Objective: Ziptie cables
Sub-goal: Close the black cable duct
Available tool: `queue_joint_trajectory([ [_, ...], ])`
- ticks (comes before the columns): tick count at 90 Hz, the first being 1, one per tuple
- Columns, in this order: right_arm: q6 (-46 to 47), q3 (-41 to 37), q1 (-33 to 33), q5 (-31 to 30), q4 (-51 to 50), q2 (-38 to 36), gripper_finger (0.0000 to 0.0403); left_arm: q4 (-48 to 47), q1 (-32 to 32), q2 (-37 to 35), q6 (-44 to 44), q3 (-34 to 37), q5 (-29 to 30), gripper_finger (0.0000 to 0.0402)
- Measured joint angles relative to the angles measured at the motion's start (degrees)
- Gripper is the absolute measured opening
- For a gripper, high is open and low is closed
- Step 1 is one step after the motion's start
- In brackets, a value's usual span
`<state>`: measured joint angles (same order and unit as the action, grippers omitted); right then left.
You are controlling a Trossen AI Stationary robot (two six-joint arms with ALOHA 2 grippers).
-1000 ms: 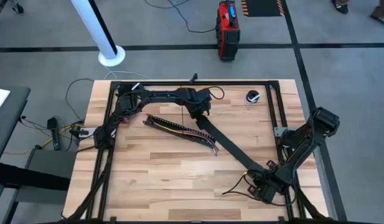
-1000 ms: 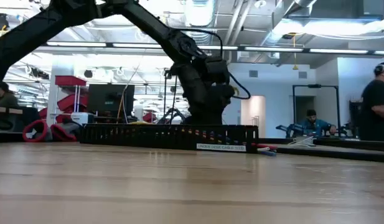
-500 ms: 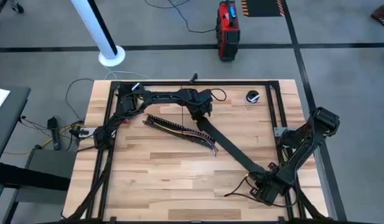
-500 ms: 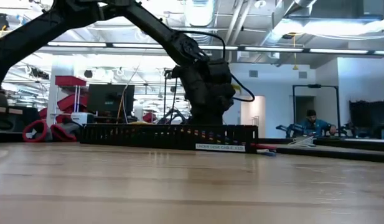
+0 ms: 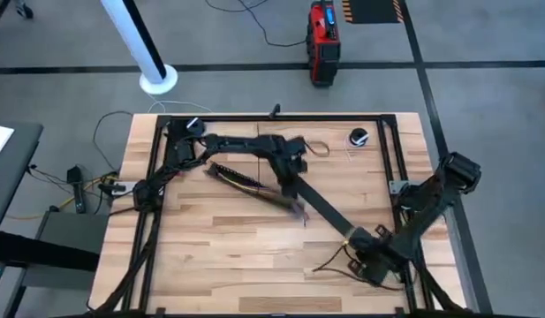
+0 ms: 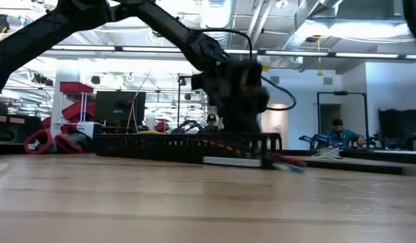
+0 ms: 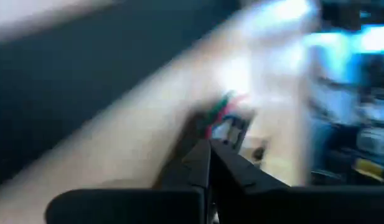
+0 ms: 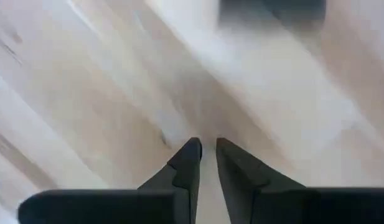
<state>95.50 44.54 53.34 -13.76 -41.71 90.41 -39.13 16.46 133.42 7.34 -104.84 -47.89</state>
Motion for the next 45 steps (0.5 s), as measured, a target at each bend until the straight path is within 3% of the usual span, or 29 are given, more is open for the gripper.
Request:
queue_joint_trajectory([
  [26, 0.03, 0.04, 0.19, 0.57, 0.43, -0.02, 0.0052, 0.04, -0.67, -0.24, -1.95, -0.02, 1.98, 0.0000],
  [45, 0.03, 0.08, 0.09, -0.37, 0.49, -0.04, 0.0052, -3.61, -0.57, -4.98, -7.39, -0.04, 17.38, 0.0000],
])
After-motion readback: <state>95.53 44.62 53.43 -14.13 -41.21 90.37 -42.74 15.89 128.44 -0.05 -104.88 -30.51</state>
